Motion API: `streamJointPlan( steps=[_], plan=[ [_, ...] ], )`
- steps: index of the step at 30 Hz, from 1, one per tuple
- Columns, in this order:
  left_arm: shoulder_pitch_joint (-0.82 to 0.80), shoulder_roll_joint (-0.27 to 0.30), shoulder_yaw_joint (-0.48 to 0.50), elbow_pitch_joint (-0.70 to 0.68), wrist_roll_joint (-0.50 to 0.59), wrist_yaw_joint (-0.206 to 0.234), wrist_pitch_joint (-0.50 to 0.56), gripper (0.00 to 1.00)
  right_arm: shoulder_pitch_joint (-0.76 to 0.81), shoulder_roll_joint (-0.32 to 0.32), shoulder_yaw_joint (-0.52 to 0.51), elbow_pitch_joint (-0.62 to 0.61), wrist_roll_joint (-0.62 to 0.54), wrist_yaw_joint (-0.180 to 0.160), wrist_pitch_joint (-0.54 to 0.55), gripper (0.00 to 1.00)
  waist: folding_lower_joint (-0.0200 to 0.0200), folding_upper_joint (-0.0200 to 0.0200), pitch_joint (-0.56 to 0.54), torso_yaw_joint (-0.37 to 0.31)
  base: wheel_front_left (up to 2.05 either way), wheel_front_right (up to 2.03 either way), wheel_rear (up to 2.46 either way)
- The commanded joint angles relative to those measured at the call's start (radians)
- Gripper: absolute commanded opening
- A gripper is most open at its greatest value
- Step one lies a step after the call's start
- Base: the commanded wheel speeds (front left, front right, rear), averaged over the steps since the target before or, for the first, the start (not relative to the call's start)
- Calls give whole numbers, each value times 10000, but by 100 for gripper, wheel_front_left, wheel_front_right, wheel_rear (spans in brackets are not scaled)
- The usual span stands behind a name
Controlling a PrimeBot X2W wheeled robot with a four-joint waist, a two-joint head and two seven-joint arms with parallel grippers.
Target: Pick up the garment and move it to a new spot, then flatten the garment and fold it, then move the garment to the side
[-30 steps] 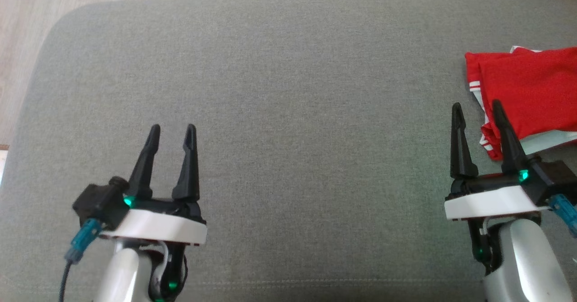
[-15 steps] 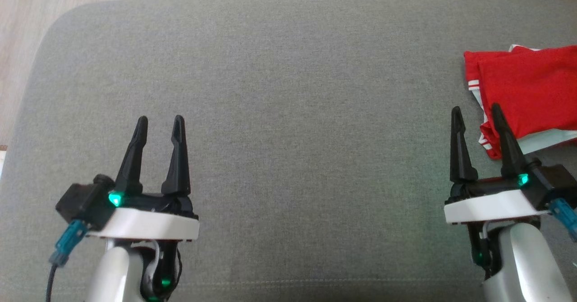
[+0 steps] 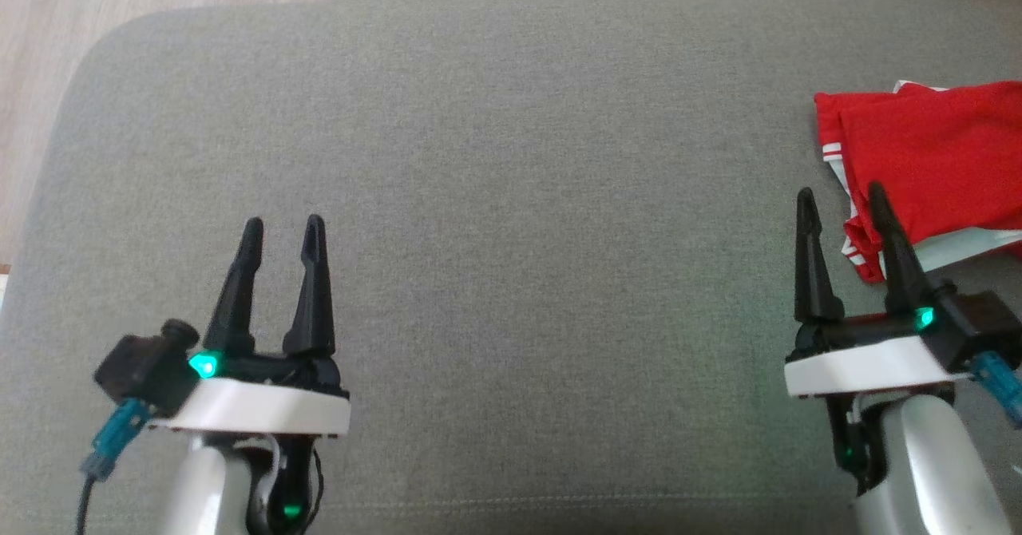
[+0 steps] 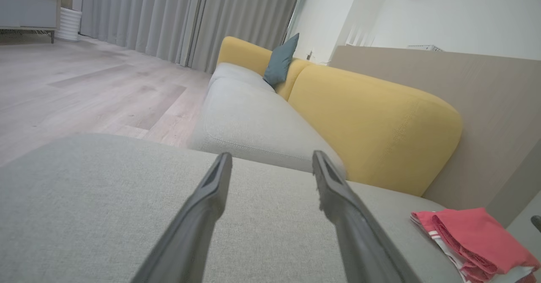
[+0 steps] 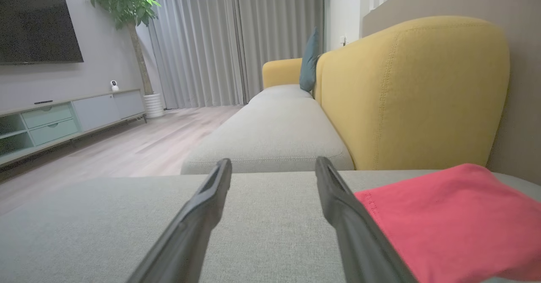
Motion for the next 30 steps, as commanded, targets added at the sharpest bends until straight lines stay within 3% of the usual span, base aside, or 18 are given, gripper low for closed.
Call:
streamJointPlan(
  steps=[1,5,30],
  plan=[
    [1,-4,-17,81,-36,-8,2,0,0,6,6,86,0,0,4,0,0,-1,-4,-2,0,0,0],
    [261,-23,-52,754,-78,-9,15,0,246,32,24,707,46,0,40,0,0,-1,-10,-6,0,0,0],
    [121,156,240,1086,-2633,-124,554,0,285,-129,-9,718,3093,6,571,0,0,-1,-263,-28,0,0,0]
  ],
)
